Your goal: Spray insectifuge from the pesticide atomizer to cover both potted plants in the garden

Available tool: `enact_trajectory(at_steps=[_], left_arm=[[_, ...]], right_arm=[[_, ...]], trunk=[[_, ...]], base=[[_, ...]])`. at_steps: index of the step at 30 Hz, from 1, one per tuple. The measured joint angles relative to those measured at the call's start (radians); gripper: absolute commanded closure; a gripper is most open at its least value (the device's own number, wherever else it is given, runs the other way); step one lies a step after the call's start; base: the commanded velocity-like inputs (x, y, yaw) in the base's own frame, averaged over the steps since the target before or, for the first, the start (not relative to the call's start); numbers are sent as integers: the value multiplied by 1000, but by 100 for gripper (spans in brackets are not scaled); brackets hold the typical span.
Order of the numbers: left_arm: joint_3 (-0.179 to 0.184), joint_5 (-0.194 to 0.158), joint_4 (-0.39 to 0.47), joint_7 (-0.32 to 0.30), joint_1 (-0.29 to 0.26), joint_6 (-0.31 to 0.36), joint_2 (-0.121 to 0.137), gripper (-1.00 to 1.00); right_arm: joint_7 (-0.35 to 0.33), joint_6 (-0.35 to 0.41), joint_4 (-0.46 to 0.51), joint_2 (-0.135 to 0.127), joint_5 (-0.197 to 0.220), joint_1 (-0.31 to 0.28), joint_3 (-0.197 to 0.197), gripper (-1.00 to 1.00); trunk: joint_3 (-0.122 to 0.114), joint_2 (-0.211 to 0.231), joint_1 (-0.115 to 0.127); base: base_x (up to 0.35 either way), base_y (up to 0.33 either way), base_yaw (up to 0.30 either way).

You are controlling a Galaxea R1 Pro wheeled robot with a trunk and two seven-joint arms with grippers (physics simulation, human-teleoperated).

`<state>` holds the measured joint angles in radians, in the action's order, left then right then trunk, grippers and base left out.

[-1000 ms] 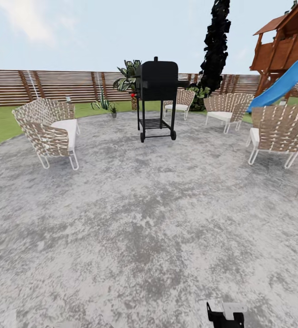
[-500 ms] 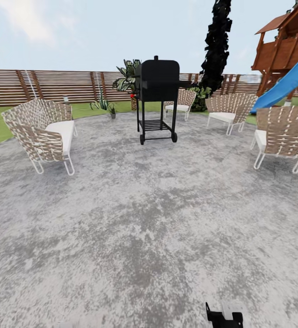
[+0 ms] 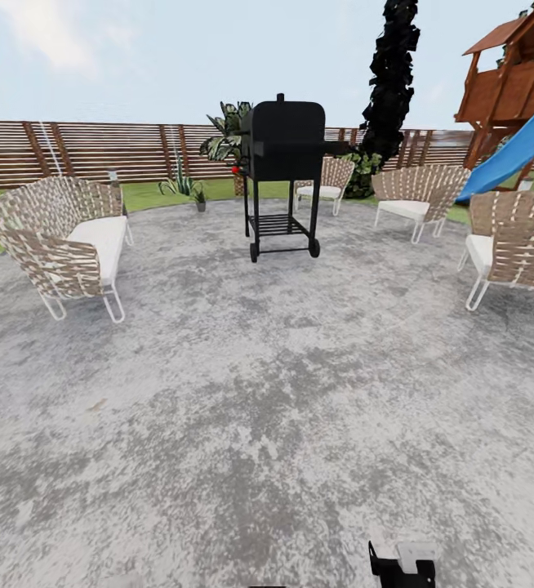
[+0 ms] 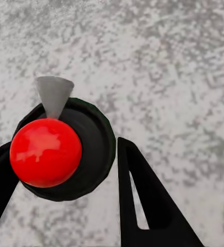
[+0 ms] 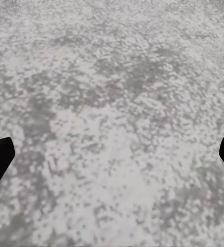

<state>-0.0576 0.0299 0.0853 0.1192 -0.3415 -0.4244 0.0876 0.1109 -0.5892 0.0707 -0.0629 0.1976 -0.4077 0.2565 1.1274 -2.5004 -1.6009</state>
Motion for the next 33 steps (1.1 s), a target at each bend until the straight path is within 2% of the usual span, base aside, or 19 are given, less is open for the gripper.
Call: enact_trajectory(at_steps=[9, 21, 22, 23, 33], left_arm=[[0, 0, 0, 0, 0, 0, 0, 100], [0, 0, 0, 0, 0, 0, 0, 100], [-2, -1, 0, 0, 12, 0, 0, 100], [2, 1, 0, 0, 0, 0, 0, 100], [0, 0, 1, 0, 0, 0, 0, 100]], right_arm=[[0, 0, 0, 0, -1, 0, 0, -100], [0, -1, 0, 0, -1, 0, 0, -100], [0, -1, 0, 0, 0, 10, -1, -100], [0, -1, 0, 0, -1, 0, 0, -100], [-4, -2, -23, -5, -4, 0, 0, -100]], trunk=[[0, 0, 0], [0, 0, 0], [-4, -6, 7], [0, 0, -3], [0, 0, 0]], base=[[343, 0, 15], [343, 0, 251], [343, 0, 96], [343, 0, 49], [343, 0, 6]])
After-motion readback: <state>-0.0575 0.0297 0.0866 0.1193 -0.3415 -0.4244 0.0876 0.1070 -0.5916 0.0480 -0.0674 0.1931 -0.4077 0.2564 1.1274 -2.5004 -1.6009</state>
